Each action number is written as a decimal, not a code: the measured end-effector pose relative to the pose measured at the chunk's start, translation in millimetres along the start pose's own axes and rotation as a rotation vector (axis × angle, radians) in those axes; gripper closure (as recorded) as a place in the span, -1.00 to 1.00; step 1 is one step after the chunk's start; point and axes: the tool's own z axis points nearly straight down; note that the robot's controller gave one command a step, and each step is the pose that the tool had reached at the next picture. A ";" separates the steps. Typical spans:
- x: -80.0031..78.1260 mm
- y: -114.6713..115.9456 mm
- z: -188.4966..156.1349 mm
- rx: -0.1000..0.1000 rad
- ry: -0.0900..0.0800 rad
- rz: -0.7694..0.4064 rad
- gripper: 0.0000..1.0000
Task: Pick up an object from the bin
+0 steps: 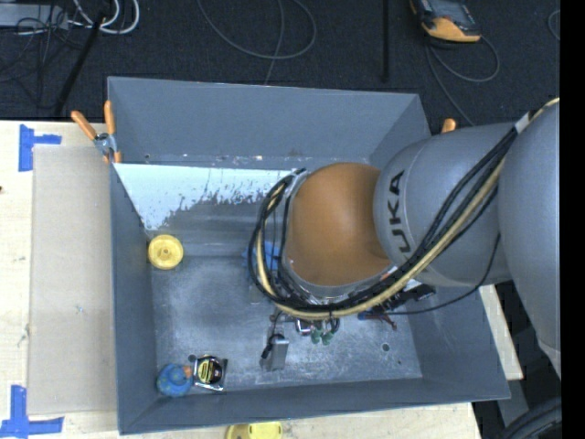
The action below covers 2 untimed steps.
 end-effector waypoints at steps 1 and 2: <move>-1.9 -0.6 -4.4 -0.001 -0.008 0.004 -1.00; -18.5 -44.6 -2.9 -0.003 -0.009 -0.024 -1.00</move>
Offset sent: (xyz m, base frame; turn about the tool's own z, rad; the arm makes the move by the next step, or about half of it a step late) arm 0.0301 -0.0800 0.0021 -0.0274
